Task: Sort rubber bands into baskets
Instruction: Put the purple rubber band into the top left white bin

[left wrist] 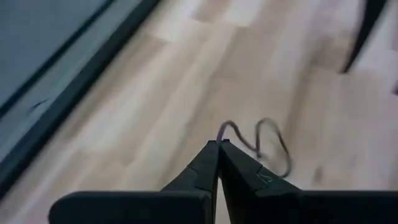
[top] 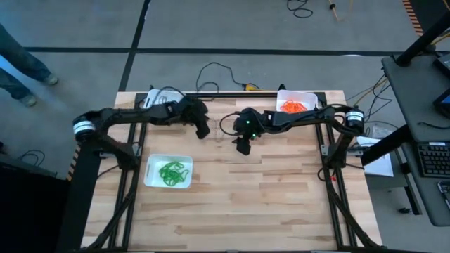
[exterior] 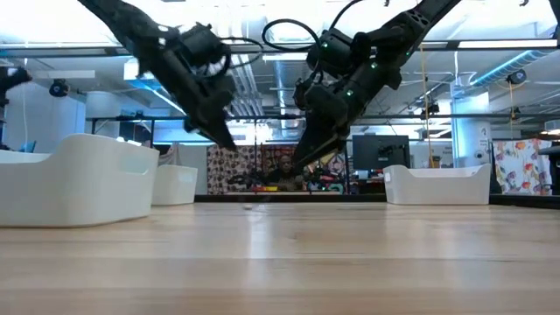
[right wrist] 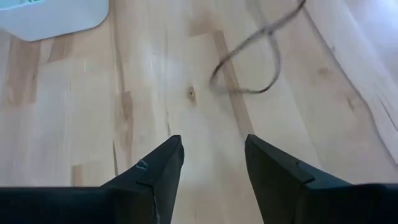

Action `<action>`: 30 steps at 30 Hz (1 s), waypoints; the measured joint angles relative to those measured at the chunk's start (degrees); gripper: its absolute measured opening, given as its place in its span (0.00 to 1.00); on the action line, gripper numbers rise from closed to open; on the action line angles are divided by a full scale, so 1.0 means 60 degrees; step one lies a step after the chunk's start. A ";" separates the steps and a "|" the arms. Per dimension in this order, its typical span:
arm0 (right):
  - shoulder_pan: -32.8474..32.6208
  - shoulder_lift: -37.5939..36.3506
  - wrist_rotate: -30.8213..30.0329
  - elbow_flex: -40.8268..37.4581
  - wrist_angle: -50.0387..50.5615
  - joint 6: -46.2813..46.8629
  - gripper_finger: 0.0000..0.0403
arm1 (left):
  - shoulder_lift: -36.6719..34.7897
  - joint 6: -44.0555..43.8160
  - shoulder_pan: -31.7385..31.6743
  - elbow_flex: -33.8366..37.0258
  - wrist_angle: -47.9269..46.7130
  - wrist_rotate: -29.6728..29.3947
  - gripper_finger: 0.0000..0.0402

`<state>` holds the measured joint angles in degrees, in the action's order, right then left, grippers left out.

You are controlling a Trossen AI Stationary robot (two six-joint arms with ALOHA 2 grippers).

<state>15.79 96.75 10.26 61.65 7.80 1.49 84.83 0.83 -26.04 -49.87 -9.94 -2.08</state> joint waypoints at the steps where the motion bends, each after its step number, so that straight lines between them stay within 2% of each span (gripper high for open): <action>1: 0.0000 0.0000 0.0000 0.0000 -0.0031 0.0033 0.42 | -0.0253 -0.0001 -0.0104 0.0000 -0.0301 -0.0205 0.00; 7: -0.0004 0.0000 0.0004 0.0000 -0.0225 0.0115 0.42 | -0.1676 -0.0013 -0.0645 -0.0007 -0.1934 -0.1258 0.00; 14: -0.0004 0.0000 0.0015 0.0000 -0.0216 0.0314 0.42 | -0.3219 -0.0305 -0.0968 -0.0072 -0.3724 -0.3117 0.00; 20: -0.0005 0.0000 0.0034 0.0000 -0.0216 0.0926 0.41 | -0.3882 -0.0333 -0.1556 -0.0857 -0.4800 -0.4695 0.00; 24: -0.0092 0.0000 0.0038 0.0000 -0.0216 0.1164 0.42 | -0.3821 -0.0212 -0.2210 -0.1239 -0.5168 -0.4773 0.00; 30: -0.0441 0.0000 0.0044 0.0000 -0.0212 0.1525 0.41 | -0.3421 -0.0218 -0.2939 -0.0890 -0.5200 -0.4749 0.00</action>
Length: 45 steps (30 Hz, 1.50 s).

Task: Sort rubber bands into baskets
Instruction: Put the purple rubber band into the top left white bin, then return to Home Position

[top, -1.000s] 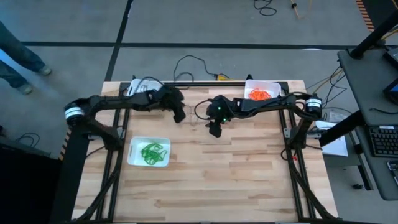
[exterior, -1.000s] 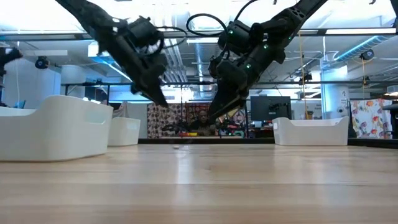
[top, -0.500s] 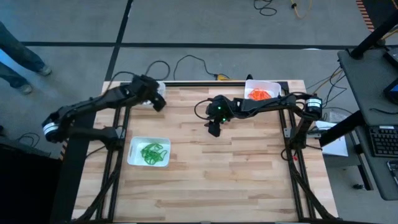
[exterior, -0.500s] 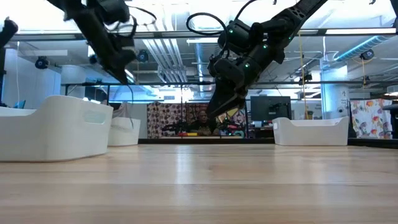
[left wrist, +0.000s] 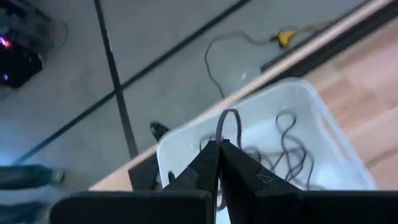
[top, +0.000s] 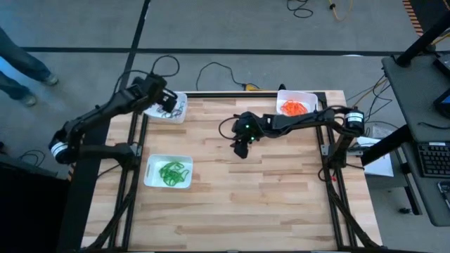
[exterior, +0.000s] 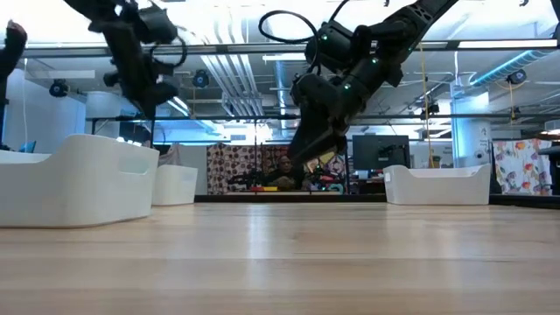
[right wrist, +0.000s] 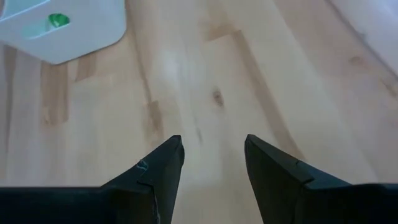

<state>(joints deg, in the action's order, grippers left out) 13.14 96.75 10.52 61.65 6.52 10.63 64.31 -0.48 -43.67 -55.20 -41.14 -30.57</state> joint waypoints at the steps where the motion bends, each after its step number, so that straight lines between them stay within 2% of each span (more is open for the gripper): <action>1: -0.0063 0.0000 0.0002 0.0000 0.0000 0.0007 0.41 | 0.0102 -0.0010 -0.0062 0.0125 0.0007 0.0025 0.00; 7: -0.0303 -0.0099 0.0125 -0.0011 0.0007 0.0317 0.39 | 0.0776 -0.0779 -0.0144 0.1084 0.0144 0.0209 0.00; 10: -0.0320 -0.0360 0.0598 -0.0011 -0.0084 0.0492 0.39 | 0.0972 -0.1009 -0.0144 0.1459 0.0319 0.0383 0.04; 15: -0.0291 -0.0921 0.0750 -0.0011 -0.0240 0.0397 0.39 | 0.0999 -0.1080 -0.0160 0.1851 0.0835 0.2150 0.18; 19: -0.0223 -0.1410 0.0743 -0.0011 -0.0320 0.0464 0.38 | 0.0913 -0.1022 -0.0169 0.1827 0.0793 0.2474 0.34; 21: -0.0218 -0.1764 0.0738 -0.0011 -0.0371 0.0798 0.37 | 0.0669 -0.0775 -0.0162 0.1713 0.0682 0.3550 0.40; 25: -0.0244 -0.2582 0.0747 -0.0011 -0.0520 0.1143 0.38 | -0.0254 -0.0537 0.0005 0.1682 0.1277 0.6759 0.48; 27: -0.0430 -0.2995 0.0735 -0.0014 -0.1074 0.0677 0.38 | -0.0826 -0.0522 0.0158 0.1821 0.1887 0.7974 0.50; 29: -0.0851 -0.3426 0.0706 -0.0059 -0.2097 -0.0348 0.39 | -0.1410 -0.0732 0.0417 0.2040 0.2516 0.8528 0.50; 33: -0.1925 -0.4081 0.0823 -0.0392 -0.4118 -0.2201 0.40 | -0.2600 -0.1544 0.1295 0.2847 0.3897 0.8462 0.50; 37: -0.2300 -0.4430 0.0736 -0.0716 -0.3814 -0.2936 0.39 | -0.3591 -0.2702 0.2637 0.3931 0.5246 0.7706 0.50; 40: -0.2391 -0.4521 0.0721 -0.0734 -0.3288 -0.2362 0.38 | -0.4026 -0.3488 0.3885 0.4664 0.6031 0.7228 0.50; 45: -0.2378 -0.4392 0.0742 -0.0729 -0.3048 -0.1694 0.37 | -0.4168 -0.3454 0.5976 0.5271 0.6283 0.6559 0.49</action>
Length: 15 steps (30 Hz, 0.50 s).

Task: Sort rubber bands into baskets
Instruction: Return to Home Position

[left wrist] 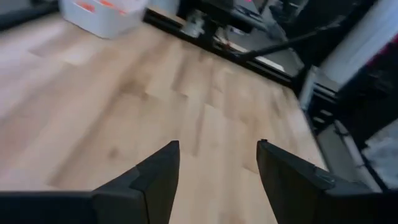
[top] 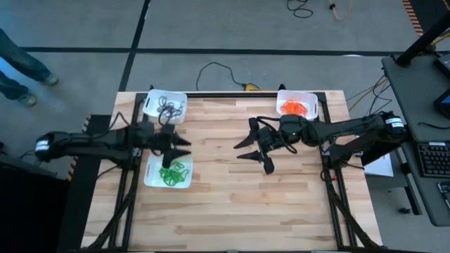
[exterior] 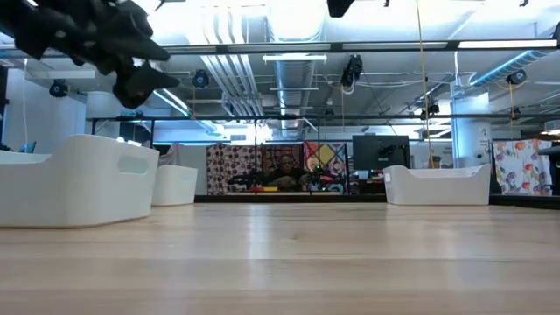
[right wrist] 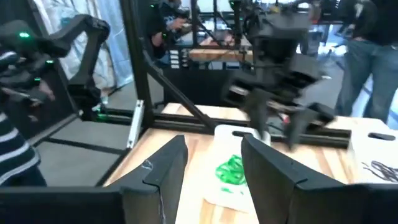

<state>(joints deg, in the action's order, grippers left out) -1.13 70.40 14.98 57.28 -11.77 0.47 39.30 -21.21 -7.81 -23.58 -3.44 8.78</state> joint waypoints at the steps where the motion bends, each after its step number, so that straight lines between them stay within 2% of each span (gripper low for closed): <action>1: 0.0002 0.0042 -0.0007 0.0000 0.0012 -0.0057 0.37 | -0.0002 -0.0166 0.0364 0.0008 0.0017 -0.0166 0.49; 5: 0.0026 0.0088 -0.0022 -0.0024 0.0648 -0.1026 0.37 | -0.0023 -0.0799 0.1324 -0.0046 0.0085 -0.0736 0.44; 8: 0.0257 0.0017 0.0063 -0.0392 0.0449 -0.1528 0.37 | -0.0347 -0.0576 0.1488 0.0004 0.0559 -0.0841 0.40; 12: 0.0726 -0.0199 0.0078 -0.1304 -0.0651 -0.1641 0.37 | -0.1170 -0.0316 0.1385 0.0141 0.0546 -0.1217 0.35; 15: 0.1070 -0.0393 0.0614 -0.2262 -0.1886 -0.1301 0.37 | -0.2057 0.0014 0.1333 0.0165 0.0055 -0.1735 0.31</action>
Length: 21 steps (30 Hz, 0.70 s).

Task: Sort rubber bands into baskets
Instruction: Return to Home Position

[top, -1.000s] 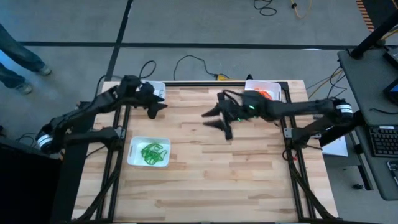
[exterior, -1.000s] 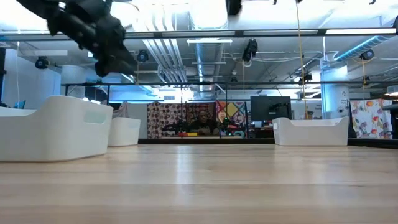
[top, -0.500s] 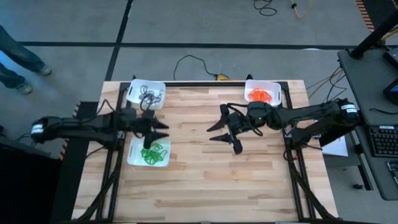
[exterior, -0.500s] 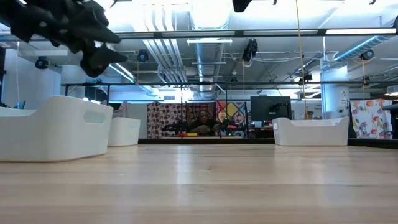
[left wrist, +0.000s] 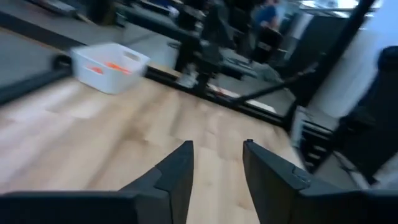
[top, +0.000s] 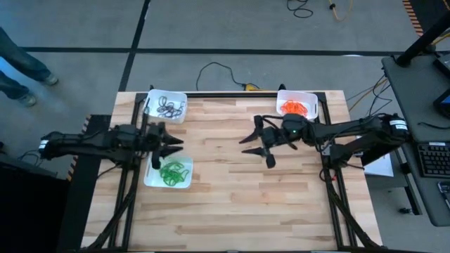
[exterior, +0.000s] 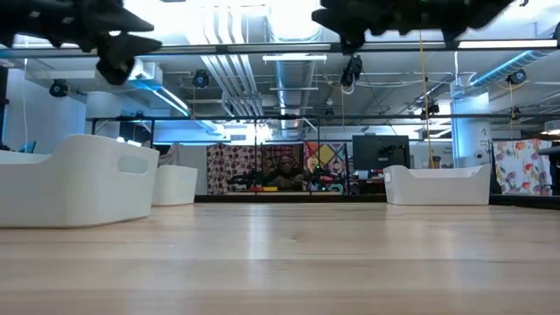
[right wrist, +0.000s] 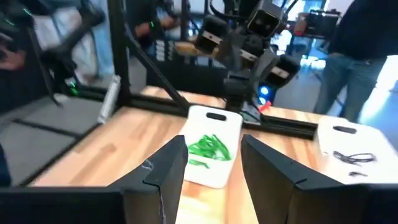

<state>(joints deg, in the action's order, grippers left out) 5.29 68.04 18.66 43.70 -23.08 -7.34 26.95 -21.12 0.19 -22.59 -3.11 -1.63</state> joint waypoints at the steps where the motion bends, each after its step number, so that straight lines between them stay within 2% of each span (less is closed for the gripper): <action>1: 0.0112 -0.0104 0.0168 -0.0339 -0.0426 0.0177 0.37 | -0.0351 0.0097 -0.0012 0.0008 -0.0310 -0.0247 0.30; 4: 0.0369 -0.0621 0.0215 -0.1194 -0.1390 0.0889 0.37 | -0.1493 0.0291 -0.0013 0.0022 -0.1254 -0.1491 0.29; 7: 0.0526 -0.1291 0.0207 -0.1829 -0.1499 0.1264 0.37 | -0.2693 0.0526 -0.0015 0.0022 -0.2387 -0.2897 0.28; 9: 0.0548 -0.1755 0.0213 -0.2221 -0.1469 0.1301 0.37 | -0.3503 0.0550 -0.0015 0.0022 -0.3022 -0.3409 0.28; 12: 0.0544 -0.2522 0.0161 -0.2702 -0.1493 0.1179 0.37 | -0.4498 0.0334 -0.0015 0.0025 -0.3627 -0.3494 0.28; 15: 0.0544 -0.3222 0.0139 -0.3007 -0.1457 0.0710 0.37 | -0.4390 0.0200 -0.0015 -0.0130 -0.4049 -0.3531 0.28; 17: 0.0541 -0.3600 0.0134 -0.3116 -0.1501 0.0405 0.37 | -0.4195 0.0282 -0.0012 -0.0168 -0.3595 -0.3505 0.28; 21: 0.0541 -0.4110 0.0134 -0.3299 -0.1498 0.0745 0.37 | -0.4304 0.0158 -0.0015 -0.0087 -0.3408 -0.3641 0.28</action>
<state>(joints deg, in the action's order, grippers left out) 8.54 43.38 19.47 23.91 -32.07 -2.87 1.13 -20.17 0.10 -23.11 -23.56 -23.47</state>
